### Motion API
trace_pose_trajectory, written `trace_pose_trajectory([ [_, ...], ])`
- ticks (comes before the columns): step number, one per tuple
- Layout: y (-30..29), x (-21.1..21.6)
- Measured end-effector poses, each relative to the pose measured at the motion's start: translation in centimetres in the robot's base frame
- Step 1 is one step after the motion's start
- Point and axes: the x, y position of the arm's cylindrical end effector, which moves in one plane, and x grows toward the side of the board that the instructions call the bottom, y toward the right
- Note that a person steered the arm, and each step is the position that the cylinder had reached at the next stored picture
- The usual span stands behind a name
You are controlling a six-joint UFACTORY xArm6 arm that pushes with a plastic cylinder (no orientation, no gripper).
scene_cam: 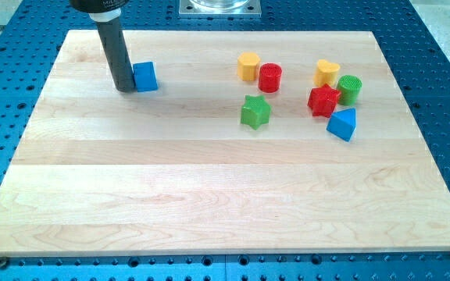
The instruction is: Push the blue cube to the left of the hexagon
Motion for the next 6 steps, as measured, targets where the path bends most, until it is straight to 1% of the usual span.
trace_pose_trajectory([
  [1, 0.0, -0.9],
  [3, 5.0, -2.2],
  [5, 6.7, -1.5],
  [6, 6.7, 3.1],
])
